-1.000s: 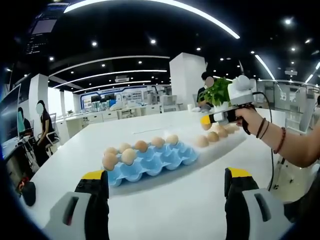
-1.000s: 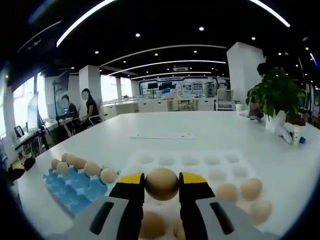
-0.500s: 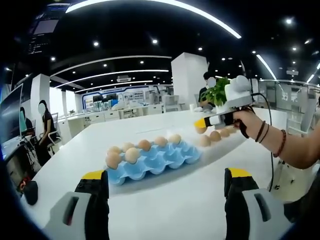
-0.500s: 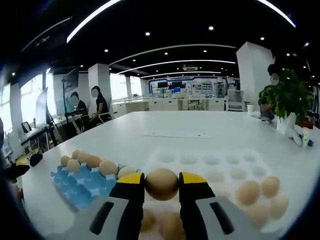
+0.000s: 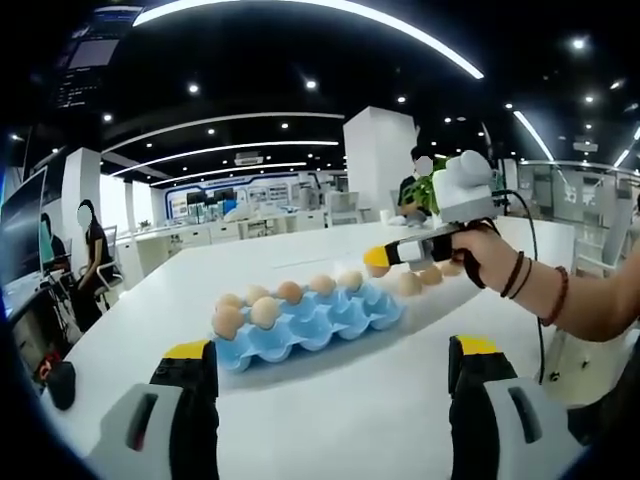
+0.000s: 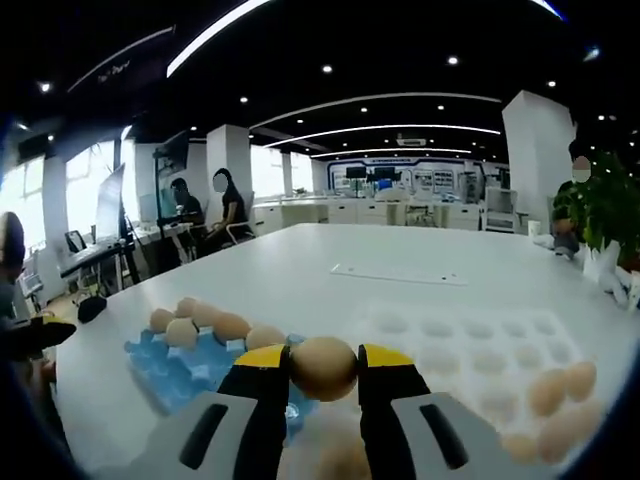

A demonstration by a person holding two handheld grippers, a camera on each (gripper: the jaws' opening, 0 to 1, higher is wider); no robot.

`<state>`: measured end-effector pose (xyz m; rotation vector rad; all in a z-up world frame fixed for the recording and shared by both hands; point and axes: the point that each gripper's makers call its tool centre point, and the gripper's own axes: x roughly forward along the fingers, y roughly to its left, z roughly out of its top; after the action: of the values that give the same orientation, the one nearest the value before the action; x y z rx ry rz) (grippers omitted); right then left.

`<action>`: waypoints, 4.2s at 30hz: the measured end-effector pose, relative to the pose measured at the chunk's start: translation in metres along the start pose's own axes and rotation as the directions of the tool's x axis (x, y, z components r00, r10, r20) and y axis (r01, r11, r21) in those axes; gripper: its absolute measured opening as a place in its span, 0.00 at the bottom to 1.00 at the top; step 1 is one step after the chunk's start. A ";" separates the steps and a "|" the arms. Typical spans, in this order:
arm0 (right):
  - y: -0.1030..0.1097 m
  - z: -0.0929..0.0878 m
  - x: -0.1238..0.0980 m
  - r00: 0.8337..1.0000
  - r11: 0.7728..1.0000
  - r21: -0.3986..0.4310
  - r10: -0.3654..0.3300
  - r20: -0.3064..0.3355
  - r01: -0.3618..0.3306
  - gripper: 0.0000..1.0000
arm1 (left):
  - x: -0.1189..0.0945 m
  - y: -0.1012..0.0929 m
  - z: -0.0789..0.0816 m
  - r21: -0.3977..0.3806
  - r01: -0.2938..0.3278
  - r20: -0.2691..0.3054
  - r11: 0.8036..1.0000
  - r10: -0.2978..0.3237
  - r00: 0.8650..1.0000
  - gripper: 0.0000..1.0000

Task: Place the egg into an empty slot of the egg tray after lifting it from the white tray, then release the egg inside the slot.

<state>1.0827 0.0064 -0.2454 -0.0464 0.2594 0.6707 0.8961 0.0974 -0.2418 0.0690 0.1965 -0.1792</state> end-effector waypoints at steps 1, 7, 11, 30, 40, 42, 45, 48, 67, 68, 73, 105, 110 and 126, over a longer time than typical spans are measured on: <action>0.002 0.000 0.001 1.000 1.000 -0.001 0.005 0.001 -0.005 0.28 | 0.000 0.000 0.000 0.000 0.000 0.000 1.000 0.000 1.000 0.98; 0.029 0.004 0.012 0.998 0.998 -0.025 0.061 0.008 -0.061 0.28 | -0.001 0.005 0.001 -0.001 -0.006 0.001 1.000 0.006 1.000 0.97; 0.049 0.005 0.017 0.995 0.994 -0.046 0.101 0.010 -0.101 0.28 | -0.001 0.002 0.001 -0.001 -0.009 -0.002 1.000 0.009 1.000 0.97; 0.101 0.001 0.043 0.978 0.973 -0.102 0.208 -0.005 -0.207 0.28 | -0.005 0.016 0.000 -0.004 -0.020 -0.001 1.000 0.020 1.000 0.97; 0.112 -0.018 0.055 0.970 0.964 -0.117 0.235 -0.060 -0.241 0.28 | -0.005 0.023 0.000 -0.004 -0.017 -0.007 1.000 0.017 1.000 0.97; 0.114 -0.022 0.056 0.968 0.962 -0.115 0.240 -0.075 -0.248 0.28 | -0.005 0.024 0.000 -0.005 -0.018 -0.005 1.000 0.018 1.000 0.97; 0.113 -0.024 0.058 0.969 0.962 -0.119 0.237 -0.068 -0.244 0.28 | -0.004 0.024 0.000 -0.009 -0.018 -0.006 1.000 0.018 1.000 0.97; 0.114 -0.025 0.058 0.967 0.960 -0.118 0.247 -0.068 -0.254 0.29 | -0.003 0.022 -0.001 -0.011 -0.017 -0.011 1.000 0.017 1.000 0.96; 0.115 -0.017 0.052 0.964 0.955 -0.132 0.264 -0.023 -0.265 0.46 | -0.002 0.019 0.002 -0.023 -0.035 0.004 0.999 0.035 0.999 1.00; 0.117 -0.014 0.051 0.962 0.953 -0.129 0.274 -0.015 -0.274 0.48 | -0.003 0.019 0.003 -0.023 -0.036 0.007 0.999 0.036 0.999 1.00; 0.116 -0.006 0.048 0.960 0.953 -0.128 0.278 0.007 -0.275 0.62 | -0.003 0.024 0.007 -0.025 -0.043 0.014 0.999 0.043 0.999 1.00; 0.039 -0.004 0.004 0.993 0.990 -0.082 0.117 0.002 -0.117 0.73 | 0.001 0.002 0.007 0.002 -0.020 0.006 1.000 0.020 1.000 0.99; 0.026 -0.004 0.000 0.995 0.993 -0.072 0.097 0.002 -0.097 0.73 | 0.001 0.001 0.006 0.003 -0.016 0.005 1.000 0.016 1.000 0.99; -0.030 -0.009 -0.024 1.000 0.999 -0.034 -0.014 0.000 0.014 0.72 | 0.003 -0.016 0.005 0.007 -0.002 0.005 1.000 0.002 1.000 0.99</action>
<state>1.0816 -0.0332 -0.2491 -0.0806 0.2481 0.6610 0.8972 0.0807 -0.2381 0.0759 0.1908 -0.1781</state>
